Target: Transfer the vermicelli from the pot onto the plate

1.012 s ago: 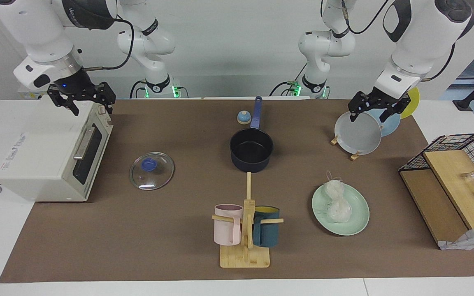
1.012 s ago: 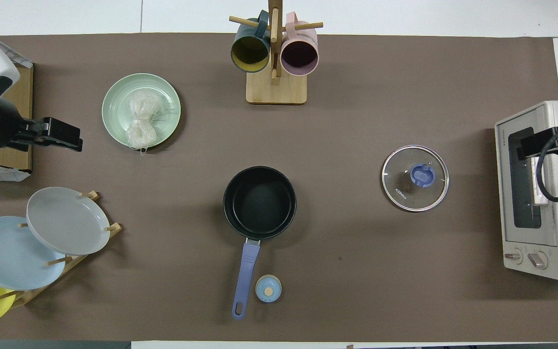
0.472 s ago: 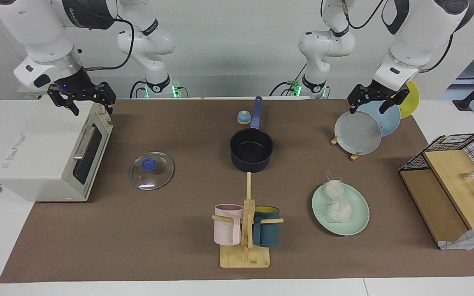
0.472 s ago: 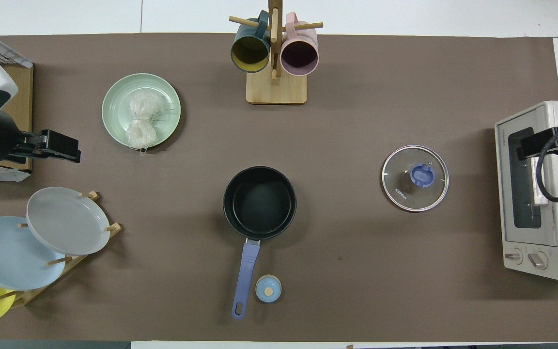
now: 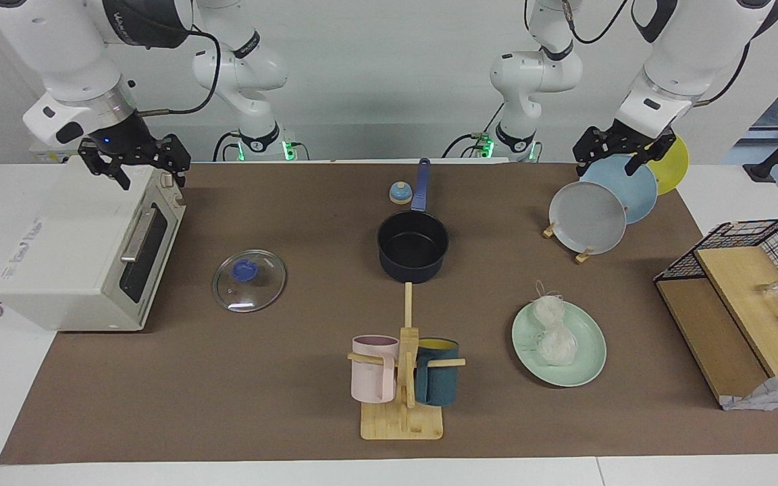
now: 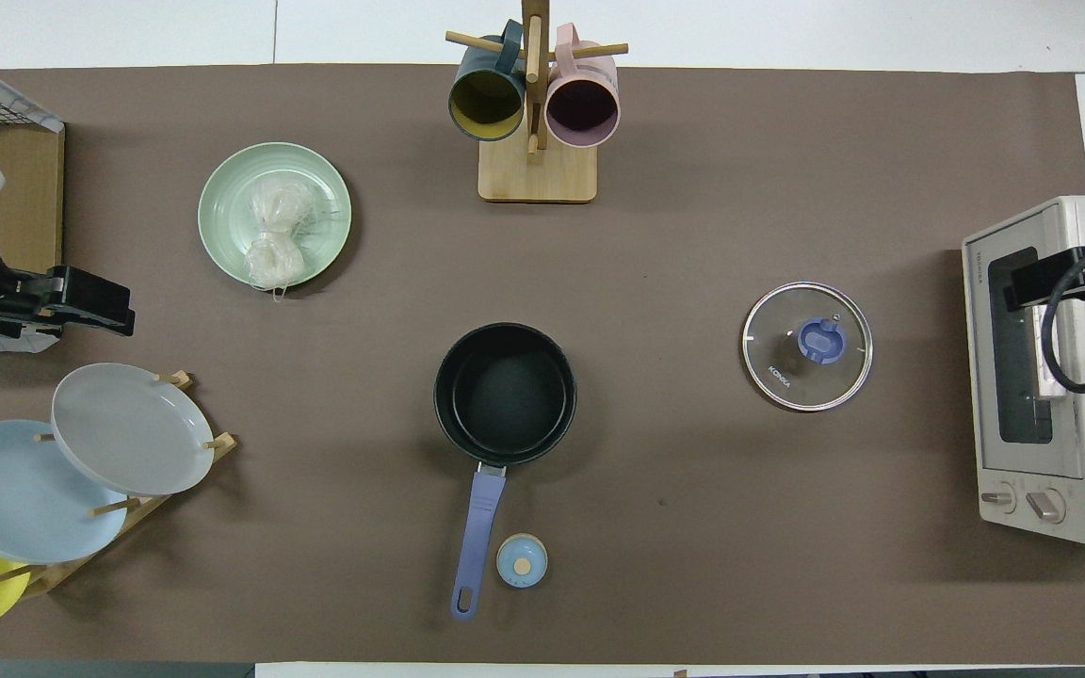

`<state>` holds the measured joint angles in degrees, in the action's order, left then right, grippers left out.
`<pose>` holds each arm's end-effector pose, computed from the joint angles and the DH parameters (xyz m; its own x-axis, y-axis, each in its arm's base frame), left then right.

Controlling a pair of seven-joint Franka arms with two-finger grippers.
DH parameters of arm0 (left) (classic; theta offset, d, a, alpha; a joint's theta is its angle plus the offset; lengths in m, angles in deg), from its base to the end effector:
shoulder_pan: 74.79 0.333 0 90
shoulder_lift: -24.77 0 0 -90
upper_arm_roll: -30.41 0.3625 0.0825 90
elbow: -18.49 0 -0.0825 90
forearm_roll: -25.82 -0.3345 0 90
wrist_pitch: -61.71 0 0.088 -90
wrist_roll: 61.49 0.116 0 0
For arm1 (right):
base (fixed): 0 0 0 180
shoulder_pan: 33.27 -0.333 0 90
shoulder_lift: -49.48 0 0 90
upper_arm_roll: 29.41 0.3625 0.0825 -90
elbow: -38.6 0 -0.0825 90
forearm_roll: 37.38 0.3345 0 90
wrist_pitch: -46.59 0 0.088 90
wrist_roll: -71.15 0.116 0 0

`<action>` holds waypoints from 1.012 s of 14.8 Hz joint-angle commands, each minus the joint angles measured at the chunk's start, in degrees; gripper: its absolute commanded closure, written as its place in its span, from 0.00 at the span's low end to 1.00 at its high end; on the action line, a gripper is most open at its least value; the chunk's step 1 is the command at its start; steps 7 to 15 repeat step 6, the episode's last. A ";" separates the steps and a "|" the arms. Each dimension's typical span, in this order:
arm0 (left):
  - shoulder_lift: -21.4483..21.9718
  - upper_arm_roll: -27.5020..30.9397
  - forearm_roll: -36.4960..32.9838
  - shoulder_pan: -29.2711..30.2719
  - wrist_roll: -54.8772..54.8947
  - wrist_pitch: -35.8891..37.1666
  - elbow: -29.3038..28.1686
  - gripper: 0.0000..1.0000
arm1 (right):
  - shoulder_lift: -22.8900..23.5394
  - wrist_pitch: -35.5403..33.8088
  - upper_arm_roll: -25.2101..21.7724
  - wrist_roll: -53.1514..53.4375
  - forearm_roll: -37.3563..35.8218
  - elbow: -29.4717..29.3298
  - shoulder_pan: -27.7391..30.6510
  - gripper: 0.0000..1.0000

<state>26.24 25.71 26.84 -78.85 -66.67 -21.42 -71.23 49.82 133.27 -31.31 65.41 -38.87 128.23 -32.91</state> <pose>0.4763 -0.0763 0.6668 0.9939 -0.0637 -0.0904 -0.0633 -0.9980 0.0076 0.4998 -0.0228 0.6569 0.9965 0.0592 -0.0597 0.0605 -0.9980 0.0203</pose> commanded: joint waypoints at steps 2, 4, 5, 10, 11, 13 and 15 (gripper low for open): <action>1.07 -0.93 -0.76 1.33 -1.14 1.83 -0.36 0.00 | -0.69 -0.20 0.49 0.64 0.69 0.20 0.43 0.00; 1.07 -0.93 -0.76 1.42 -1.14 1.48 -0.45 0.00 | -0.69 -0.20 0.49 0.64 0.69 0.20 0.35 0.00; 1.07 -0.93 -0.76 1.42 -1.23 1.30 -0.45 0.00 | -0.69 -0.20 0.49 0.64 0.69 0.20 0.35 0.00; 1.07 -0.93 -0.67 1.50 -1.14 1.13 -0.36 0.00 | -0.69 -0.20 0.49 0.64 0.69 0.20 0.26 0.00; 1.07 -0.93 -0.67 1.50 -1.14 1.13 -0.36 0.00 | -0.69 -0.20 0.49 0.64 0.69 0.20 0.26 0.00; 1.07 -0.93 -0.67 1.50 -1.14 1.13 -0.36 0.00 | -0.69 -0.20 0.49 0.64 0.69 0.20 0.26 0.00; 1.07 -0.93 -0.67 1.50 -1.14 1.13 -0.36 0.00 | -0.69 -0.20 0.49 0.64 0.69 0.20 0.26 0.00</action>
